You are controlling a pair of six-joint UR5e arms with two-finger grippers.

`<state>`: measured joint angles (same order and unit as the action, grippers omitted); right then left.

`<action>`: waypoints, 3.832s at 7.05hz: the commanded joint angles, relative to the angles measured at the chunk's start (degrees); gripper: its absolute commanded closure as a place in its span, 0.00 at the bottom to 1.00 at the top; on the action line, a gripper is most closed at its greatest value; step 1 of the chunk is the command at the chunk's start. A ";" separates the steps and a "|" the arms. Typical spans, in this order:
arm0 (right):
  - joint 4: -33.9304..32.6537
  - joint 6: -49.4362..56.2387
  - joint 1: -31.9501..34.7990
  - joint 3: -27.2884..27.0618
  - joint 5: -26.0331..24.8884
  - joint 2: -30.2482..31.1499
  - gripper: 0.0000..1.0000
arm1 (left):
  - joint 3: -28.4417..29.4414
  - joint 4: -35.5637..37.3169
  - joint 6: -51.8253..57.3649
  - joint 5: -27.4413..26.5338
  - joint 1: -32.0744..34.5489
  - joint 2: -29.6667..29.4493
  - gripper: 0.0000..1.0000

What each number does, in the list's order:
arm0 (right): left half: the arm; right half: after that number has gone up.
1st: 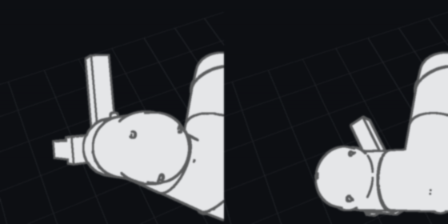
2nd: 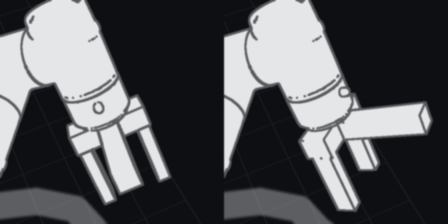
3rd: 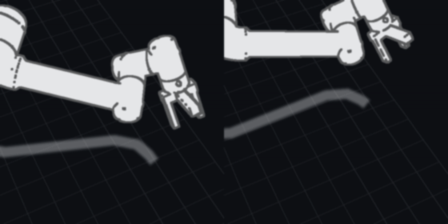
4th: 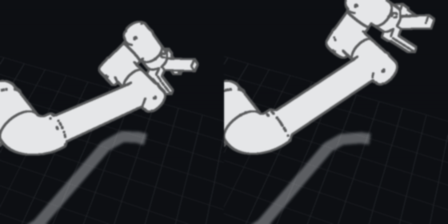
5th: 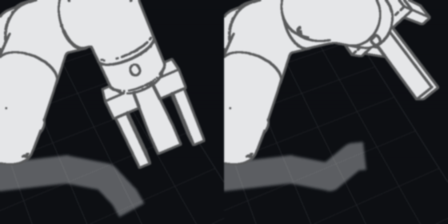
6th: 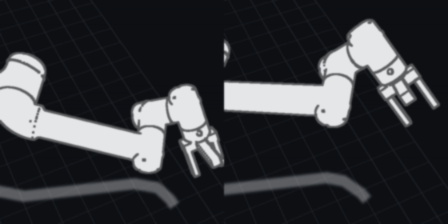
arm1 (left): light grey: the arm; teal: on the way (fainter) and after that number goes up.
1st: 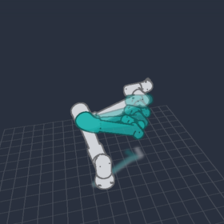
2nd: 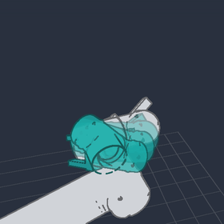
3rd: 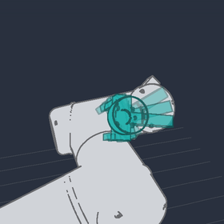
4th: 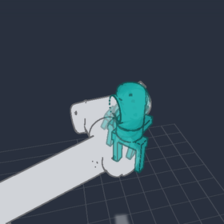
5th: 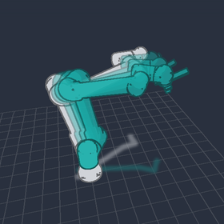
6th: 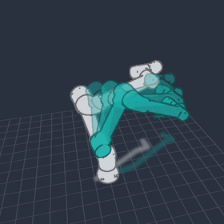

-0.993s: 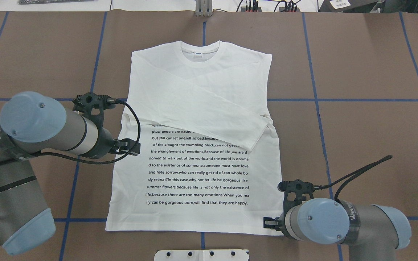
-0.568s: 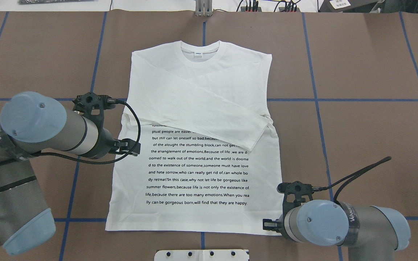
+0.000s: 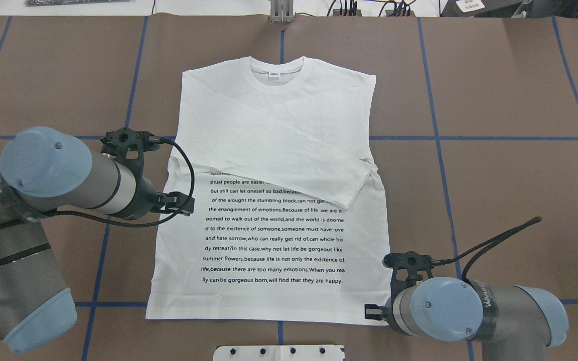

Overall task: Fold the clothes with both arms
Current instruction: 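Grasp the side edges of the shirt body with both grippers, then move both grippers to the hem corners nearest the robot and grasp them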

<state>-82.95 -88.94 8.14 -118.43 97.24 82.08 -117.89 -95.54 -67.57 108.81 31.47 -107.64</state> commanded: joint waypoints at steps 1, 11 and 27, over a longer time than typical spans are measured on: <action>0.07 -0.01 0.21 -1.19 -0.55 0.09 1.00 | 0.03 0.09 -0.20 -0.09 0.00 0.67 0.00; 0.16 0.08 1.09 -3.04 -1.17 -0.08 1.00 | 0.64 -8.97 -17.78 -5.54 -17.05 12.72 0.06; 0.16 0.08 2.32 -3.47 -0.38 -0.17 1.00 | 2.32 -8.79 -17.60 -5.10 -17.93 11.05 0.99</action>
<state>-82.79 -88.83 10.40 -121.85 96.85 81.94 -115.47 -104.39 -85.26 103.61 13.60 -96.25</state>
